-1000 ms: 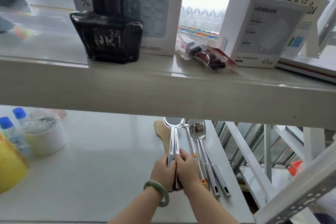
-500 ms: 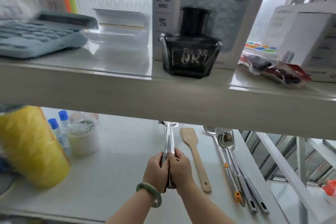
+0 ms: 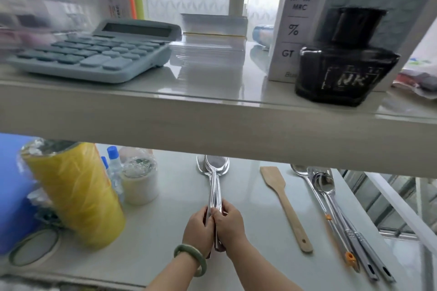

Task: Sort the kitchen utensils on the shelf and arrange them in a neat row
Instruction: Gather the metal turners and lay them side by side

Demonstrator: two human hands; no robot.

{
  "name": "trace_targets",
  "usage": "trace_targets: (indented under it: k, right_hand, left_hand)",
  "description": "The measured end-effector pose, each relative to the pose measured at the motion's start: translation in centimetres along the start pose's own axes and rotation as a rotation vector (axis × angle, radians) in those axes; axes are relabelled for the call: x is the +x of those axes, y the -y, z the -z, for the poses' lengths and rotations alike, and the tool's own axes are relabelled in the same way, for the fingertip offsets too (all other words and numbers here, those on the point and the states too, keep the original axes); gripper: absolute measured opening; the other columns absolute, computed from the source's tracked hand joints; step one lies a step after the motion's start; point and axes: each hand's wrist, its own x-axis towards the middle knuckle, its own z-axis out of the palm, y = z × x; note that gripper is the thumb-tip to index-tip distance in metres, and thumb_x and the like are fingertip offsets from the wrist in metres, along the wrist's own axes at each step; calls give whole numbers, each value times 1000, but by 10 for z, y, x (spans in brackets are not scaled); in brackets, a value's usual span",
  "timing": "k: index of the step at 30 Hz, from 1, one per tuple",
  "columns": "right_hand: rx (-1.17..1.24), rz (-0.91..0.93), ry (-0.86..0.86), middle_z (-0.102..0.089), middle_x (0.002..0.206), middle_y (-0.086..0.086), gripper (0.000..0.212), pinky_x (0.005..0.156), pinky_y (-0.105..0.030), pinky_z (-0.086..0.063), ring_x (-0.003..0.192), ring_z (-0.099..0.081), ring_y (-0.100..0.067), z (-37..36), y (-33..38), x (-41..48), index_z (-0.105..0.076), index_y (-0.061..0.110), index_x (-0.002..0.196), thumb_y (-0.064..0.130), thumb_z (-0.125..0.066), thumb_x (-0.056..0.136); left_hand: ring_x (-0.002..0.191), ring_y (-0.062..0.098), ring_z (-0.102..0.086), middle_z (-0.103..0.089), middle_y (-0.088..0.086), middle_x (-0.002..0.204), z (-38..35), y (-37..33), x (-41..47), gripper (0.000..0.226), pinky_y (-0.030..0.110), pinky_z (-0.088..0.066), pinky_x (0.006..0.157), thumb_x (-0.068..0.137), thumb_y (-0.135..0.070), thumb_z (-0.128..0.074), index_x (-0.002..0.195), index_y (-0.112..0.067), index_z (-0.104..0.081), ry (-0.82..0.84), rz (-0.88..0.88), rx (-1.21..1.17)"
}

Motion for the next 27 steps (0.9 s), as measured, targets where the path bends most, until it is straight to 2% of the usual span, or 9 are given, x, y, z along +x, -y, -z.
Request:
trace_targets:
  k: [3,7,9,11,14,17,20,23,27]
  right_hand:
    - [-110,-12,-23,-68,74,-7,10,59,-23,-45,64,-57,-16,-8,-2,0,-62,11,80,8,-52,80]
    - [-198,-67,-104,-68,72,-5,11,51,-21,-39,60,-54,-15,-12,-3,0,-64,13,79,10,-54,75]
    - [-222,-65,-124,-67,69,-3,12,51,-19,-39,60,-55,-15,-12,-5,0,-65,14,79,10,-55,73]
    - [-224,-53,-142,-62,61,1,10,48,-16,-39,55,-51,-12,-12,-5,0,-65,14,77,11,-57,73]
    - [-220,-37,-204,-63,63,-8,6,54,-25,-43,55,-49,-15,-7,-5,2,-63,9,76,12,-58,72]
    - [-266,-26,-266,-47,55,-6,11,50,-27,-34,53,-38,-18,0,-7,6,-48,7,62,8,-55,71]
    - [-340,-29,-288,-40,56,-3,20,49,-29,-30,53,-34,-19,5,-12,9,-39,12,57,7,-53,70]
    - [-450,-29,-262,-46,73,-8,23,54,-25,-32,63,-38,-21,5,-19,10,-38,16,59,8,-52,75]
    - [-600,-68,-190,-45,94,-6,3,81,-28,-41,87,-47,-23,2,-16,9,-52,12,83,14,-49,83]
  left_hand:
    - [60,14,-55,-66,2,68,5,7,2,20,19,-41,52,91,-22,-49,76,-22,-62,12,31,19]
    - [67,17,-54,-65,1,72,8,17,6,16,31,-44,60,88,-23,-51,78,-30,-61,30,29,80]
    - [84,21,-60,-68,1,87,9,14,6,19,37,-50,75,88,-20,-50,94,-32,-63,23,24,104]
    - [104,24,-59,-65,0,104,12,9,4,26,36,-48,90,91,-17,-48,114,-19,-59,-7,38,118]
    - [122,25,-50,-57,10,126,19,10,4,42,33,-39,104,92,-14,-48,132,-6,-45,-87,47,153]
    - [121,29,-50,-54,17,129,30,18,8,42,35,-38,104,92,-10,-47,133,-3,-44,-165,67,166]
    - [111,35,-53,-59,22,114,39,26,14,34,38,-42,94,91,-7,-45,124,-1,-52,-191,130,178]
    - [108,34,-53,-60,22,114,43,33,15,34,38,-43,93,91,-8,-44,123,-1,-52,-171,163,230]
    - [112,33,-50,-56,19,121,43,37,17,39,38,-39,101,89,-10,-45,128,-3,-48,-157,187,391]
